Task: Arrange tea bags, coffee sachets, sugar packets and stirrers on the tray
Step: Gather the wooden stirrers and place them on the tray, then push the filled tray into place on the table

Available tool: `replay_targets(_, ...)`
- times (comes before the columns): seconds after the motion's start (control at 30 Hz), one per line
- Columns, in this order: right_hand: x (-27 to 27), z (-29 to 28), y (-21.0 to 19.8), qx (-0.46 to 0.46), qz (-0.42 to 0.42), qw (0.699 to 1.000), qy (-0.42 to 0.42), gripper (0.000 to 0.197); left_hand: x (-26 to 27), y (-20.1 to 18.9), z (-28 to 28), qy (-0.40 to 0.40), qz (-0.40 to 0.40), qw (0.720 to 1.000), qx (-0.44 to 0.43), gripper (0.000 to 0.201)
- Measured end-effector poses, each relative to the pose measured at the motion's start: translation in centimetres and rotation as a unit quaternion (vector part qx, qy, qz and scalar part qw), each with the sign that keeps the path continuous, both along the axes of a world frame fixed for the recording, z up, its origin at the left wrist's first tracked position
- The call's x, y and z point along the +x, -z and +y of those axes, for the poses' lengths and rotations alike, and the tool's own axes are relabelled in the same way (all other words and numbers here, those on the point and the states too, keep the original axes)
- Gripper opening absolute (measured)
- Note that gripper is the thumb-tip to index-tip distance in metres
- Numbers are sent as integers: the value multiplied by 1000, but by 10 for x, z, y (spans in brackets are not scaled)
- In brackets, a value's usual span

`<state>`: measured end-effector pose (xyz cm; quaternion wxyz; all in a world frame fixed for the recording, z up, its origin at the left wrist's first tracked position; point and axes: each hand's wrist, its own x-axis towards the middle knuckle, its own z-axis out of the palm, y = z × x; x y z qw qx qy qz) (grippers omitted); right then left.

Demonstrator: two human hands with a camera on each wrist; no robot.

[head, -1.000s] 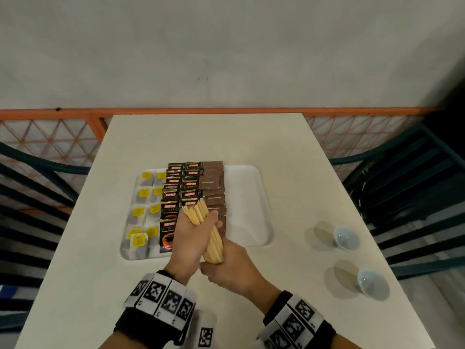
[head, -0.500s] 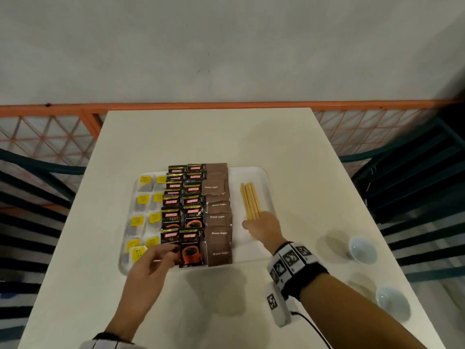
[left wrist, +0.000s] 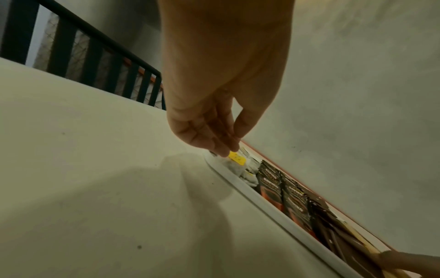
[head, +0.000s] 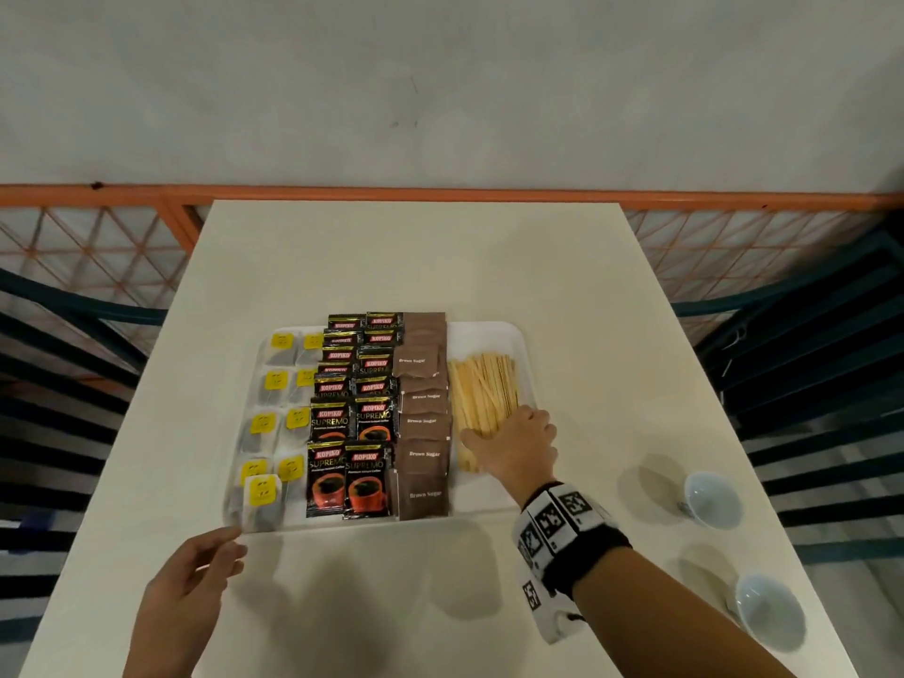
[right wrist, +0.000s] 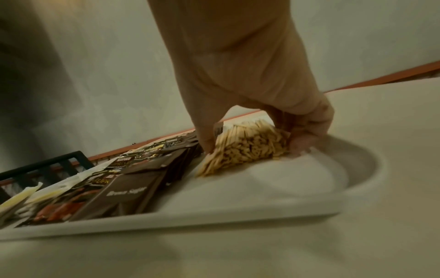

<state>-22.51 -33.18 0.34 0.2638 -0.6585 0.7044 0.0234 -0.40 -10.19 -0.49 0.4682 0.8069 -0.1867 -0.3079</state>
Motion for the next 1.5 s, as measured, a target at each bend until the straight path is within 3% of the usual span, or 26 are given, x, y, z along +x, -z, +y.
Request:
replay_targets(0.07, -8, 4, -2, -6, 26, 999, -19, 88, 1, 1, 1, -3, -5, 1000, 6, 16)
replay_targets(0.2, -31, 20, -8, -45, 8, 998, -35, 76, -2, 2, 1, 8, -10, 1000, 17, 16)
replay_targets(0.37, -67, 52, -7, -62, -90, 992, -64, 40, -25, -1, -7, 63, -21, 997, 37, 22)
replay_targets(0.5, -99, 79, -5, -126, -134, 981, -61, 15, -61, -2, -26, 168, -44, 985, 15, 26)
replay_targets(0.6, -123, 93, -2, -145, -138, 980, -11, 14, -79, -7, -46, 238, -121, 964, 2, 28)
replay_targets(0.67, -132, 97, 2, -120, -151, 981, 20, 27, -69, -9, -51, 179, -219, 959, -18, 18)
replay_targets(0.7, -133, 97, 5, -105, -157, 982, 26, 34, -58, -7, -50, 135, -265, 955, 18, 13)
replay_targets(0.73, -131, 97, 7, -92, -164, 982, 26, 41, -43, -5, -47, 94, -296, 948, 70, 42)
replay_targets(0.8, -124, 94, 11, -74, -175, 982, 16, 49, -15, 5, -35, 65, -274, 947, 156, 90)
replay_targets(0.9, -109, 90, 15, -59, -187, 981, -3, 55, 14, 16, -17, 77, -247, 947, 192, 114)
replay_targets(1.0, -97, 85, 19, -52, -203, 978, -19, 54, 24, 18, -14, 126, -228, 948, 183, 104)
replay_targets(1.1, -92, 80, 23, -55, -201, 978, -9, 45, 30, 24, -12, 161, -199, 962, 96, 112)
replay_targets(1.13, -92, 78, 25, -61, -197, 978, -4, 41, 29, 24, -13, 161, -201, 963, 83, 101)
replay_targets(1.23, -90, 72, 25, -80, -199, 977, 0, 31, 29, 24, -22, 167, -253, 948, 97, 41)
replay_targets(1.27, -88, 69, 26, -85, -203, 975, -1, 30, 31, 25, -26, 163, -260, 946, 106, 34)
replay_targets(1.5, -60, 25, 26, -85, -201, 976, -27, 33, 64, 38, -57, 150, -267, 942, 135, 33)
